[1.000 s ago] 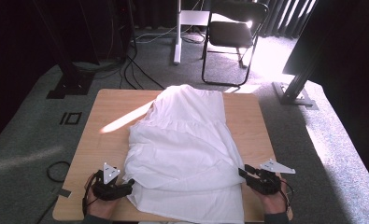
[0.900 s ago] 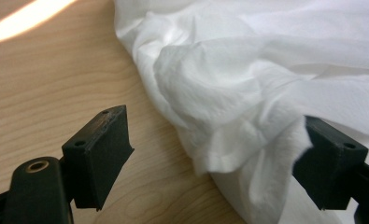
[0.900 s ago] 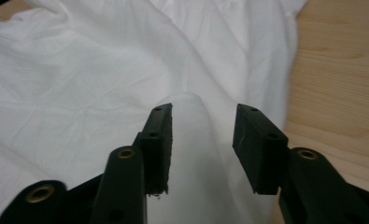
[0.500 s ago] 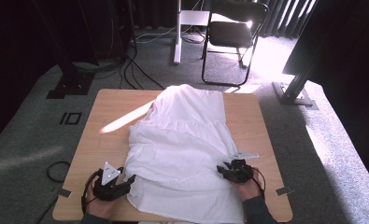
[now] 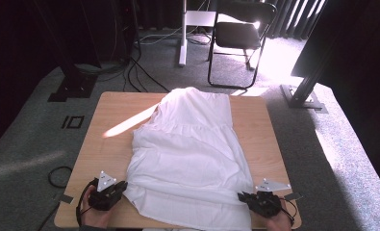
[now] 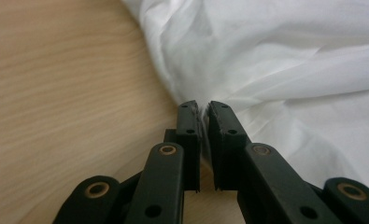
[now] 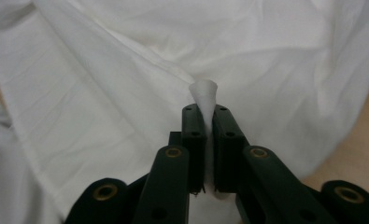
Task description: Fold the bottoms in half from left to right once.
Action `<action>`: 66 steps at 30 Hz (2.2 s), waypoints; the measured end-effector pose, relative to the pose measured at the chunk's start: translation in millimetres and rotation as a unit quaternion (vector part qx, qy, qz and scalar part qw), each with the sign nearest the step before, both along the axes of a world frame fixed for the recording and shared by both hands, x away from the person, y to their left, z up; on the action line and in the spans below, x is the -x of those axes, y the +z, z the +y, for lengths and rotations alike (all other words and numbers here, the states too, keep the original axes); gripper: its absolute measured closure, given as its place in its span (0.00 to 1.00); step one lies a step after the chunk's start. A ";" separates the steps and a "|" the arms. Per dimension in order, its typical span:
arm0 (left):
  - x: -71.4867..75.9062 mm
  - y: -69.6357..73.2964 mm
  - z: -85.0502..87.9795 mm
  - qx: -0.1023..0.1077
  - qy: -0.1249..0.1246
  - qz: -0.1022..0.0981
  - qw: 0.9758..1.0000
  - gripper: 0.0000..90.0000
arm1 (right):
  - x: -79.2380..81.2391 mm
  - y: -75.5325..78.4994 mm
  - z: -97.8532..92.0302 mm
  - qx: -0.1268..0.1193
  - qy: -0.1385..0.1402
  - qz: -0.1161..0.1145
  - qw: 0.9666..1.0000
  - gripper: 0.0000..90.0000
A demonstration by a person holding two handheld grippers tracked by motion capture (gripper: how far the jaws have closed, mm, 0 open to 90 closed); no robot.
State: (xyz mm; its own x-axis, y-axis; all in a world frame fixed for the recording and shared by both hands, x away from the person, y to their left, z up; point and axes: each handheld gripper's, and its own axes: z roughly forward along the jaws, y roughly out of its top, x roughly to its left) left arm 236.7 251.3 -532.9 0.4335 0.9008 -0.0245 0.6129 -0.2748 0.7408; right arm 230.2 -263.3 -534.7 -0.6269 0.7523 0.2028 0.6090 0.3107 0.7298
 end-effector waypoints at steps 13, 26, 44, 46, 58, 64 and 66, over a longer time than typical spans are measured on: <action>0.6 22.3 15.4 0.059 0.000 -0.055 0.997 0.58 | -5.7 9.4 -24.9 -0.042 -0.088 -0.039 0.994 0.61; -25.7 -11.0 -23.6 -0.008 -0.068 0.027 0.997 0.77 | -39.4 -20.8 12.6 0.056 -0.070 -0.009 0.996 0.53; 7.3 5.5 26.9 0.037 -0.018 -0.018 0.999 0.62 | 7.6 -11.5 -25.6 0.029 -0.086 -0.032 0.995 0.41; -0.3 10.5 26.5 0.040 -0.012 -0.028 0.999 0.58 | -2.1 -4.4 -23.5 0.027 -0.088 -0.047 0.995 0.44; -96.9 7.6 -15.7 0.024 -0.023 -0.019 0.999 0.49 | -107.2 0.8 4.9 0.026 -0.126 -0.077 0.989 0.50; -113.8 -9.3 -36.1 -0.007 -0.054 0.013 0.998 0.70 | -141.7 -12.4 17.3 0.042 -0.148 -0.057 0.986 0.51; -110.1 -10.9 -36.0 -0.011 -0.060 0.014 0.998 0.83 | -145.5 -17.5 21.7 0.057 -0.147 -0.050 0.986 0.54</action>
State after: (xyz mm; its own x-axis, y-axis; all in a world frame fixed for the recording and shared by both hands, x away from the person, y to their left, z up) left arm 346.8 215.3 -543.8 0.5373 0.8432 -0.0181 0.5951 -0.3638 0.7166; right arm 375.7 -241.6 -552.2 -0.3907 0.9189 0.0543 0.6110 0.2148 0.7620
